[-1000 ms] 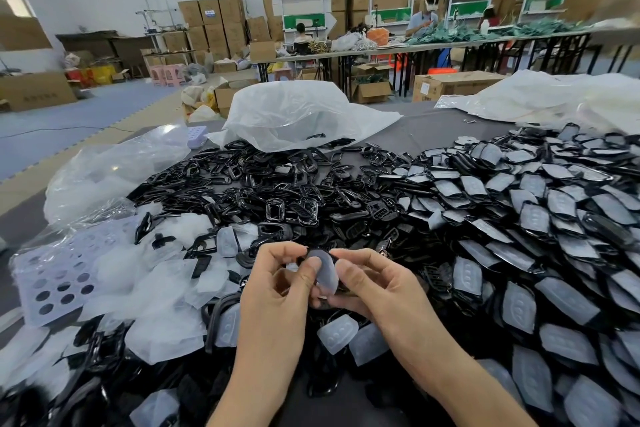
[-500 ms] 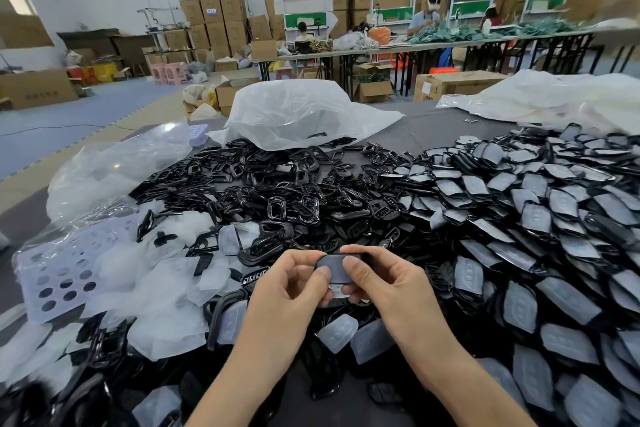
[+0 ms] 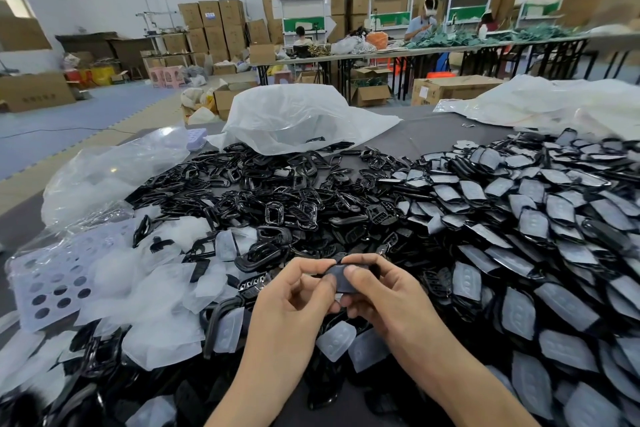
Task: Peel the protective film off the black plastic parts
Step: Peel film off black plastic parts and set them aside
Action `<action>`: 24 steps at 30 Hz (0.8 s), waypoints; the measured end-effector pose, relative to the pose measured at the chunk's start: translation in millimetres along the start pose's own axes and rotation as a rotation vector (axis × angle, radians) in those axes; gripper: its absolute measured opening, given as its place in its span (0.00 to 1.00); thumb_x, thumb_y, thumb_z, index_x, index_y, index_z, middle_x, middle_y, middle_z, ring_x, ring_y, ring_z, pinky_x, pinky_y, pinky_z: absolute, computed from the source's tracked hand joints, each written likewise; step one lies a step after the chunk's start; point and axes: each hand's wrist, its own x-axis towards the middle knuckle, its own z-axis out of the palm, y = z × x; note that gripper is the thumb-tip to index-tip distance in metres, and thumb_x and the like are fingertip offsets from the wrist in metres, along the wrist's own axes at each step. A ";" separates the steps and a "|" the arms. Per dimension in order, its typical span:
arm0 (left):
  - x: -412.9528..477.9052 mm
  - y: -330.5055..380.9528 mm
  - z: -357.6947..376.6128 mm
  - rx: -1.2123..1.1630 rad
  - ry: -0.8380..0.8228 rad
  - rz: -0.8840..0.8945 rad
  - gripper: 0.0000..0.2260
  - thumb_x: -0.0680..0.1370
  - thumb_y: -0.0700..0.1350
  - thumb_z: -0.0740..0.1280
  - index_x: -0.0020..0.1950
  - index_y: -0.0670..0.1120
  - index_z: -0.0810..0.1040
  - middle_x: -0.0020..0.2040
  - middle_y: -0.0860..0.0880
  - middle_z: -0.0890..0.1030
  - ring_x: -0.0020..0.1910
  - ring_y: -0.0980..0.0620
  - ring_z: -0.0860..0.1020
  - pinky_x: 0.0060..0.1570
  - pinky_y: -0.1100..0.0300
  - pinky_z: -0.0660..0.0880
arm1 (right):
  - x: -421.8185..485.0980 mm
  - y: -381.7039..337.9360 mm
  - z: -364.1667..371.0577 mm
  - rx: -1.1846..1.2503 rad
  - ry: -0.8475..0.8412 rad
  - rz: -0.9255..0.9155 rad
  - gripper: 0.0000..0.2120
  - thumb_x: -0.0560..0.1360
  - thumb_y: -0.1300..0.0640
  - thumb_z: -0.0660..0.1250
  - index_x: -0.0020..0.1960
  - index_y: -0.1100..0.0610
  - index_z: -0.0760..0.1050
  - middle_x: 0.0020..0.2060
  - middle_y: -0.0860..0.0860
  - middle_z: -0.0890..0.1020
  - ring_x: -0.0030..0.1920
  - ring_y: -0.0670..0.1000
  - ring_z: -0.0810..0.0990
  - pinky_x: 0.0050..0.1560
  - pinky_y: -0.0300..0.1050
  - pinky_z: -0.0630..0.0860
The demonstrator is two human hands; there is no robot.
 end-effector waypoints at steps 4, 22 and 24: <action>-1.2 -0.5 1.0 0.049 -0.025 0.002 0.13 0.78 0.39 0.70 0.48 0.58 0.85 0.35 0.51 0.84 0.37 0.56 0.83 0.41 0.67 0.77 | 1.2 2.0 -3.9 -0.042 -0.024 0.005 0.06 0.66 0.51 0.76 0.43 0.48 0.85 0.35 0.53 0.84 0.34 0.50 0.83 0.34 0.39 0.78; -20.7 10.1 11.3 0.815 -0.288 0.505 0.17 0.79 0.45 0.58 0.63 0.57 0.78 0.50 0.57 0.83 0.41 0.53 0.81 0.37 0.57 0.78 | 2.8 -3.0 -13.5 -0.044 0.196 -0.046 0.06 0.76 0.62 0.72 0.41 0.55 0.79 0.35 0.54 0.82 0.34 0.51 0.82 0.36 0.41 0.78; -22.2 9.5 13.9 0.817 -0.311 0.534 0.18 0.77 0.44 0.60 0.64 0.56 0.79 0.48 0.57 0.83 0.38 0.54 0.80 0.34 0.61 0.77 | 2.8 -5.3 -14.0 -0.007 0.196 -0.025 0.06 0.76 0.61 0.72 0.41 0.56 0.78 0.34 0.54 0.82 0.32 0.51 0.82 0.33 0.39 0.78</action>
